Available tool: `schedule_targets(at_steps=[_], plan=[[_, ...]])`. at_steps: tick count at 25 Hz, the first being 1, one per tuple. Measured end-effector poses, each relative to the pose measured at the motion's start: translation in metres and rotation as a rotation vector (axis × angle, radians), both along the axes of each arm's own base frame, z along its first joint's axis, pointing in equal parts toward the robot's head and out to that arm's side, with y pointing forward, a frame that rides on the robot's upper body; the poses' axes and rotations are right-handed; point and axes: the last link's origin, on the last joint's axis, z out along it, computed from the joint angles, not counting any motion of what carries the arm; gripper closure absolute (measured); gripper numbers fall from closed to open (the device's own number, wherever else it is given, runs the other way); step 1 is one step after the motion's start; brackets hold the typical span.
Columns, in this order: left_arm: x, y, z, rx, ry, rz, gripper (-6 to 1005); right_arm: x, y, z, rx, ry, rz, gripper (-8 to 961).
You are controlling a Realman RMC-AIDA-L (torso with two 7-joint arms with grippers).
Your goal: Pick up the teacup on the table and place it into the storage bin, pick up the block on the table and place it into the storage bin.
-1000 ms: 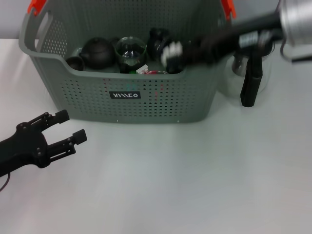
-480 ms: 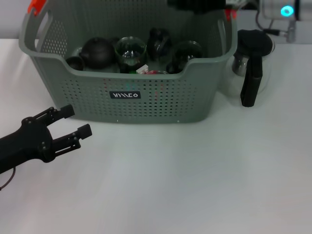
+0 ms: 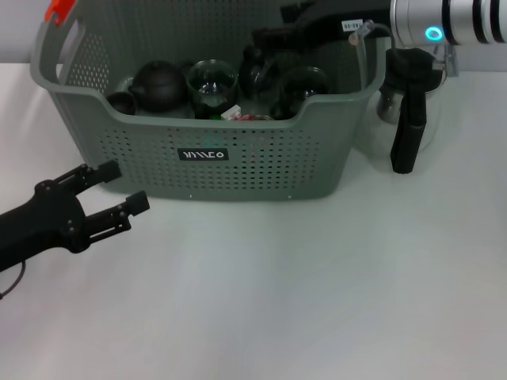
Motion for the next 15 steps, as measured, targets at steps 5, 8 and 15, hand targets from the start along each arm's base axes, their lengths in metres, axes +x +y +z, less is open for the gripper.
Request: schedule_targets(at_steps=[5, 8, 15], plan=[[-0.001, 0.001, 0.007, 0.025, -0.018, 0.007, 174, -0.004, -0.007, 0.009, -0.029, 0.023, 0.036, 231], [0.002, -0.004, 0.018, 0.06, -0.068, -0.015, 174, -0.007, -0.019, 0.017, -0.038, 0.075, 0.122, 112], [0.013, -0.003, 0.048, 0.13, -0.2, -0.06, 175, 0.041, -0.072, 0.007, -0.037, 0.283, 0.405, 8]])
